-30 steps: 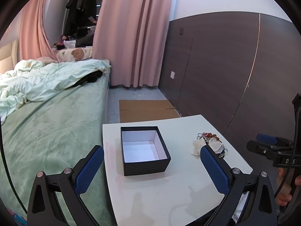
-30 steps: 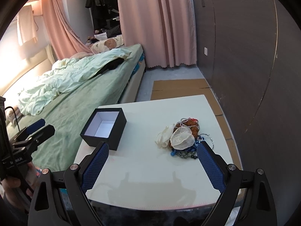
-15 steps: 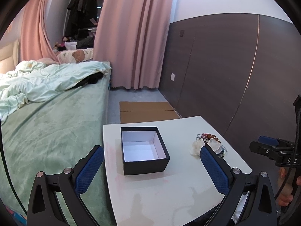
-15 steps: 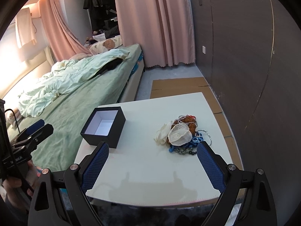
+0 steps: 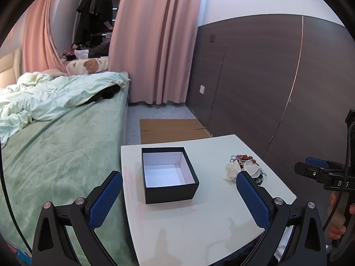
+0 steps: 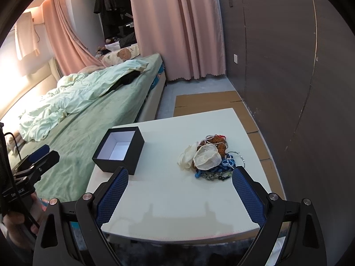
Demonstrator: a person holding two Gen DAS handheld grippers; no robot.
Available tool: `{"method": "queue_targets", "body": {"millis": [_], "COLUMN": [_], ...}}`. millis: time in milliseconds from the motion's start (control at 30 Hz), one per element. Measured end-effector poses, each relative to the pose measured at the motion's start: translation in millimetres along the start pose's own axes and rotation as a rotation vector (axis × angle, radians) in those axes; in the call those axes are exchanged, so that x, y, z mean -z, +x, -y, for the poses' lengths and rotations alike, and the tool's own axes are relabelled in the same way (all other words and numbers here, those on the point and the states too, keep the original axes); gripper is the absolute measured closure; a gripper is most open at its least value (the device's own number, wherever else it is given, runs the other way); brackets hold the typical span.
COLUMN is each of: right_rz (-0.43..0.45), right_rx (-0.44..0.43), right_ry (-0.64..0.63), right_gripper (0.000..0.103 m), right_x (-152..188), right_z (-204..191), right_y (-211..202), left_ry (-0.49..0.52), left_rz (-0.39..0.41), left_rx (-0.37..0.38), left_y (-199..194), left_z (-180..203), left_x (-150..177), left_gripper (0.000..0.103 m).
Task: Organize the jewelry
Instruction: 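Move both tools toward the jewelry pile beside the black box, then grasp the white lace pouches with the left tool while the right tool grasps the silver hoop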
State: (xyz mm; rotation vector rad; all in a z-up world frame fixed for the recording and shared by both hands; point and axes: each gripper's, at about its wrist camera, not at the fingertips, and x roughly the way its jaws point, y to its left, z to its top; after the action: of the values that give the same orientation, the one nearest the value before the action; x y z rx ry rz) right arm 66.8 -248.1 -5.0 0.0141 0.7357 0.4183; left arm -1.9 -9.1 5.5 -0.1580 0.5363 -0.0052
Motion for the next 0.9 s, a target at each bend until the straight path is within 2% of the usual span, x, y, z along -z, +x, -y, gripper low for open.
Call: {"method": "queue_targets", "body": {"millis": [300, 500, 833, 900], "right_rz": [0.010, 0.015, -0.006, -0.026], "right_rx": [0.016, -0.005, -0.041, -0.049], "right_ry": [0.000, 0.035, 0.199, 0.242], "right_gripper": [0.008, 0.008, 0.008, 0.014], "right_x": [-4, -8, -19, -20], "right_z": [5, 16, 52, 60], "right_y": [-3, -4, 9, 15], "left_ry": [0.011, 0.001, -0.016, -0.020], "left_rz": [0.003, 0.008, 0.000, 0.003], "left_rx": [0.000, 0.014, 0.087, 0.110], "left_y": [-1, 2, 25, 29], "left_z": [0, 2, 19, 24], "left_x": [0, -4, -13, -15], "left_gripper": [0.001, 0.001, 0.001, 0.001]}}
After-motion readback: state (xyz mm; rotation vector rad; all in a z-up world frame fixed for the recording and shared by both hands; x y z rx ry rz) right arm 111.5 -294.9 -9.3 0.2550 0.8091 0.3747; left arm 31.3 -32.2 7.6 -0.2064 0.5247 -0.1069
